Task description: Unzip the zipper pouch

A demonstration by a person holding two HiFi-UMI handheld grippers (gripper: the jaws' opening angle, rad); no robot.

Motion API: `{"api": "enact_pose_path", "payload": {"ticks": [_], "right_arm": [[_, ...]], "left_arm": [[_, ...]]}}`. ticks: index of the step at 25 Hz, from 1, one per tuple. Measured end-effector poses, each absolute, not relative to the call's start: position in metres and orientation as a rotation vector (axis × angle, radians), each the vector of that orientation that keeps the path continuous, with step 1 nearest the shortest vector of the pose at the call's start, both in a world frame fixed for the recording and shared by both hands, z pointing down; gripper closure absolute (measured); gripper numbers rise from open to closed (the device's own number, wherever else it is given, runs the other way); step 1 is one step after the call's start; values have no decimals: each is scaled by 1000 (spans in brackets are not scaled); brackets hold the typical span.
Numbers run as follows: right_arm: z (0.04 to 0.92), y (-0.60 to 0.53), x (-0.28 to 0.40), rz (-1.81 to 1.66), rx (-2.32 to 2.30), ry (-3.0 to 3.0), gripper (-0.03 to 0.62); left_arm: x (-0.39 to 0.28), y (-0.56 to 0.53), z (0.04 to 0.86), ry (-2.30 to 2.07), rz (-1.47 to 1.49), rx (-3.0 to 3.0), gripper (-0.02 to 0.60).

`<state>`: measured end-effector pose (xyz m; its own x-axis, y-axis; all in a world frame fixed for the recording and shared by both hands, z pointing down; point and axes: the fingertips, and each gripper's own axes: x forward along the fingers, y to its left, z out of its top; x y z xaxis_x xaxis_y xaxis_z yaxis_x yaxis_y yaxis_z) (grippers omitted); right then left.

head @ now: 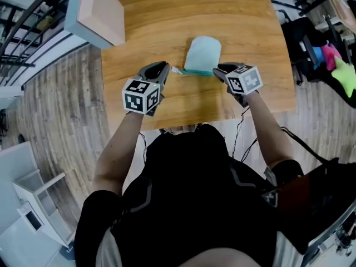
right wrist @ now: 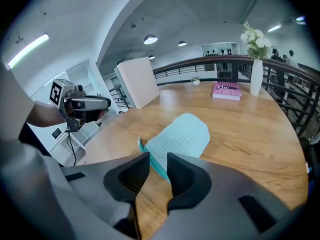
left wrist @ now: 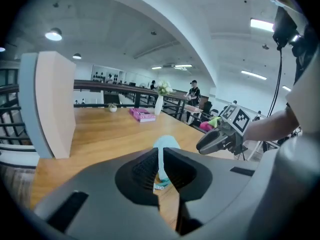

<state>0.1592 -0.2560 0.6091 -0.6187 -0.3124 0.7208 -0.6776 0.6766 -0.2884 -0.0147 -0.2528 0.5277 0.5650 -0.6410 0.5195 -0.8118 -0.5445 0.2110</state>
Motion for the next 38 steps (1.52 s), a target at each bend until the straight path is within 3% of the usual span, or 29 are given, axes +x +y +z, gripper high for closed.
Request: {"api": "enact_pose_path", "payload": {"ticks": [11,23,28,38], "right_arm": [[444,-263,145,538,980,-2458,465],[294,-243,136,278,1257,-2680,536],[267,-232,122,183,1254,-2710,583],[242,-229,108,89,1286,-2720,585]], "left_arm": [[-51,-266,413,-1247,340,2540,549],[-87,-250,303,-1405,152,2651,549],[-104,-241,276,-1493,96,2640,549],[-114,-229,243,-1609,86,2667,552]]}}
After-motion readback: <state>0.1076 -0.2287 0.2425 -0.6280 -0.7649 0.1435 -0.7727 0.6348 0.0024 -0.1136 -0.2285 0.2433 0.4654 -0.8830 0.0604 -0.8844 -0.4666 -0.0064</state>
